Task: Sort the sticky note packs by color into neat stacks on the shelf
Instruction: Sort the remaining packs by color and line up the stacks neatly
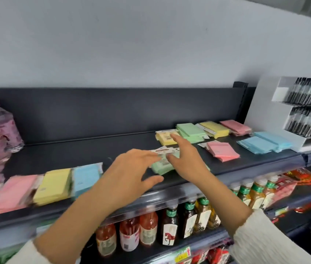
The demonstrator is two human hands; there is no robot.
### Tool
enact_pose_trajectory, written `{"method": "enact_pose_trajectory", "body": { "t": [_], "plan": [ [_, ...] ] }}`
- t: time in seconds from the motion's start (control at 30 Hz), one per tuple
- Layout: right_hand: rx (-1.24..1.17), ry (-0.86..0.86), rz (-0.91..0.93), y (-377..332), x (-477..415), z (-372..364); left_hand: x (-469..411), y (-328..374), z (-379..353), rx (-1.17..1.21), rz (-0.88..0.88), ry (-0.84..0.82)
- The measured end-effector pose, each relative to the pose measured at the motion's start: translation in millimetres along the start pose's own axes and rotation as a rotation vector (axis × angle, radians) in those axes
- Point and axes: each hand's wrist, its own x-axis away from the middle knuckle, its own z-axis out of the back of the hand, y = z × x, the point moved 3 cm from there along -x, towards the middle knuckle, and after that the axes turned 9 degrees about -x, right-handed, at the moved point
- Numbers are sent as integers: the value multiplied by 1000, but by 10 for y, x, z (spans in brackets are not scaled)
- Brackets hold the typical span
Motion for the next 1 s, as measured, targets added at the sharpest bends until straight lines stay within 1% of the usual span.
{"method": "enact_pose_trajectory", "body": {
  "t": [0.1,0.17,0.23,0.33,0.4,0.5,0.57,0.63,0.7,0.87,0.93,1.0],
  "plan": [
    [-118,29,-123,413,-98,286,-328,307,-303,-49,27,-14],
    [-243,-21,-182,653,-162,412,-568,483,-508,-135,88,-78],
    [-352,-96,-218,851,-227,464,-754,595,-689,-221,161,-183],
    [-419,-203,-219,1055,-369,479,-933,677,-889,-272,270,-324],
    [-429,-266,-186,1105,-462,475,-991,683,-955,-268,330,-405],
    [-360,-375,-94,1124,-594,448,-1072,694,-977,-259,372,-482],
    [-268,-440,-50,1131,-676,400,-1092,661,-966,-229,381,-490],
    [-182,-500,-58,1152,-735,361,-1087,633,-971,-198,395,-459],
    [-118,-528,-74,1169,-770,331,-1073,616,-995,-217,424,-420],
    [7,-529,-21,1184,-774,328,-1111,612,-1039,-239,469,-405],
    [11,-527,-18,1195,-750,338,-1112,601,-1051,-223,477,-383],
    [-24,-511,-10,1207,-725,356,-1106,609,-1082,-207,489,-318]
  ]
}}
